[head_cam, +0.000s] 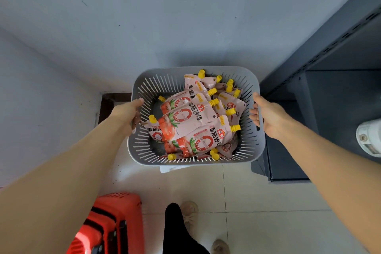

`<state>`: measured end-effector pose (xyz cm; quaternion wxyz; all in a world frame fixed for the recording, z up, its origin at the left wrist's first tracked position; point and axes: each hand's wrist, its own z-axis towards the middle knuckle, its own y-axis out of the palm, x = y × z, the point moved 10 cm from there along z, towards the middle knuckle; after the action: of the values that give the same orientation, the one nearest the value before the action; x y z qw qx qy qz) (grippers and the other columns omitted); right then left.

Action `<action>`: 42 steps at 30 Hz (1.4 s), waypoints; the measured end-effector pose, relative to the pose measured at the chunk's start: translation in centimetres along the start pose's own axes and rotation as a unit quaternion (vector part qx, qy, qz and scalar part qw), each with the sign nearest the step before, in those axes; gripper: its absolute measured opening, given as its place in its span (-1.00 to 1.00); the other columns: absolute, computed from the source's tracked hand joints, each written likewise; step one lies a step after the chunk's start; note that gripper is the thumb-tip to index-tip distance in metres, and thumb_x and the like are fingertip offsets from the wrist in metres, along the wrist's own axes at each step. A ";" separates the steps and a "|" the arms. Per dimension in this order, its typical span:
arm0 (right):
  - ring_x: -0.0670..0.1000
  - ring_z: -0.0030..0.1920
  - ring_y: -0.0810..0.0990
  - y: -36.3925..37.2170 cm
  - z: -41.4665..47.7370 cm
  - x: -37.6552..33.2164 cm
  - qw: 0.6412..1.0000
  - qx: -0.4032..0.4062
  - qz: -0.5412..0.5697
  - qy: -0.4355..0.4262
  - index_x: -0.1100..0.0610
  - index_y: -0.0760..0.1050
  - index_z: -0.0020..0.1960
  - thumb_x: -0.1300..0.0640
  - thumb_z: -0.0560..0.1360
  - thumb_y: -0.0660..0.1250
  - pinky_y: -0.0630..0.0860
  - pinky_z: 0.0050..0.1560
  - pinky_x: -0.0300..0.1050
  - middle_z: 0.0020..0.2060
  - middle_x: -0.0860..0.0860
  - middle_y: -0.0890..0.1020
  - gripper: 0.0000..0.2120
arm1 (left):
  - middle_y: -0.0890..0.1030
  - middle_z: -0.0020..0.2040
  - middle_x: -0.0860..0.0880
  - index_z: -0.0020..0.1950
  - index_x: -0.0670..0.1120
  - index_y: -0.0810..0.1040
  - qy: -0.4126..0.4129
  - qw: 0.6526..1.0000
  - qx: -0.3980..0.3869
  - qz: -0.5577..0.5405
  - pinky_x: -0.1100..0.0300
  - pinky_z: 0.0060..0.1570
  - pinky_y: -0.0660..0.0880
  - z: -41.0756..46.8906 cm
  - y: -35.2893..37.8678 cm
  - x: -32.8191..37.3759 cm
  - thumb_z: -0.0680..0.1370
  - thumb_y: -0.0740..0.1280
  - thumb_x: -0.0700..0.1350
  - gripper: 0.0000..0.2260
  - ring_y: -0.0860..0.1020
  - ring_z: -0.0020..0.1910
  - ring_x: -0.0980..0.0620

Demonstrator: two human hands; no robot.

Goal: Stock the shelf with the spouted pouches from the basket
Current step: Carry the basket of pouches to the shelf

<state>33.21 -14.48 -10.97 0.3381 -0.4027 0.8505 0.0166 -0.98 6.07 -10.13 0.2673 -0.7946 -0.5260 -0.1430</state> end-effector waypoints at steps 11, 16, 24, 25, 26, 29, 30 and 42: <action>-0.05 -0.36 0.45 -4.1 -5.4 3.7 0.992 0.085 0.081 0.044 0.14 0.46 -0.21 -0.11 0.54 0.18 0.45 -0.17 -0.18 -0.37 0.02 0.49 -0.67 | 0.44 -0.40 0.01 -0.28 -0.08 0.48 -0.033 0.996 -0.006 -0.081 0.25 -0.23 0.37 -6.8 -1.5 -1.3 0.50 0.28 0.13 -0.70 0.40 -0.38 0.09; -0.06 -0.37 0.49 -6.6 -10.7 4.9 0.987 0.110 0.079 0.081 0.11 0.48 -0.24 -0.13 0.55 0.18 0.46 -0.29 -0.23 -0.35 0.00 0.54 -0.64 | 0.45 -0.37 0.01 -0.22 -0.09 0.50 -0.057 0.993 0.024 -0.101 0.26 -0.27 0.36 -12.4 -3.5 -2.0 0.52 0.28 0.11 -0.72 0.39 -0.39 0.11; -0.03 -0.33 0.50 -10.9 -23.0 5.2 0.993 0.056 0.077 0.069 0.15 0.45 -0.24 -0.07 0.56 0.19 0.49 -0.01 -0.14 -0.35 0.04 0.54 -0.66 | 0.43 -0.40 0.04 -0.29 -0.08 0.48 -0.092 0.987 0.038 -0.123 0.28 -0.38 0.36 -24.8 -7.6 -5.8 0.53 0.27 0.04 -0.74 0.38 -0.45 0.14; -0.03 -0.34 0.50 -11.4 -24.7 5.3 0.993 0.049 0.078 0.069 0.15 0.44 -0.25 -0.07 0.56 0.18 0.49 -0.06 -0.16 -0.36 0.04 0.53 -0.65 | 0.43 -0.40 0.04 -0.30 -0.08 0.48 -0.093 0.987 0.039 -0.124 0.29 -0.40 0.36 -26.3 -8.1 -6.3 0.53 0.27 0.04 -0.73 0.37 -0.46 0.13; -0.03 -0.36 0.48 -11.9 -26.2 5.6 0.993 0.044 0.081 0.071 0.15 0.43 -0.27 -0.07 0.57 0.17 0.47 -0.12 -0.18 -0.37 0.04 0.51 -0.64 | 0.42 -0.41 0.04 -0.31 -0.08 0.48 -0.095 0.987 0.042 -0.126 0.29 -0.43 0.36 -27.8 -8.6 -6.9 0.52 0.27 0.04 -0.73 0.37 -0.47 0.13; -0.03 -0.41 0.43 -13.9 -30.7 7.2 0.992 0.042 0.091 0.076 0.15 0.39 -0.31 -0.05 0.58 0.15 0.39 -0.24 -0.22 -0.42 0.04 0.46 -0.63 | 0.43 -0.42 0.06 -0.28 -0.07 0.48 -0.111 0.986 0.048 -0.113 0.29 -0.48 0.36 -32.3 -9.7 -9.0 0.52 0.26 0.04 -0.75 0.37 -0.53 0.13; -0.03 -0.42 0.42 -14.6 -32.0 7.8 0.992 0.044 0.094 0.076 0.14 0.37 -0.32 -0.04 0.58 0.14 0.36 -0.26 -0.22 -0.43 0.04 0.45 -0.62 | 0.43 -0.43 0.06 -0.27 -0.07 0.47 -0.113 0.987 0.046 -0.103 0.29 -0.49 0.35 -33.6 -10.0 -9.7 0.53 0.26 0.05 -0.74 0.37 -0.57 0.14; -0.04 -0.41 0.44 -21.9 -45.9 19.5 0.980 0.101 0.152 0.081 0.12 0.41 -0.31 -0.06 0.57 0.16 0.35 -0.38 -0.21 -0.40 0.00 0.48 -0.65 | 0.41 -0.44 0.05 -0.33 -0.08 0.44 -0.057 0.998 -0.008 -0.017 0.28 -0.37 0.33 -44.3 -11.3 -16.6 0.54 0.23 0.02 -0.71 0.36 -0.50 0.13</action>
<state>13.93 -56.25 18.30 0.3006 -0.2325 0.9236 -0.0504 -15.65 -28.60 20.71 0.2283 -0.7946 -0.5525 -0.1056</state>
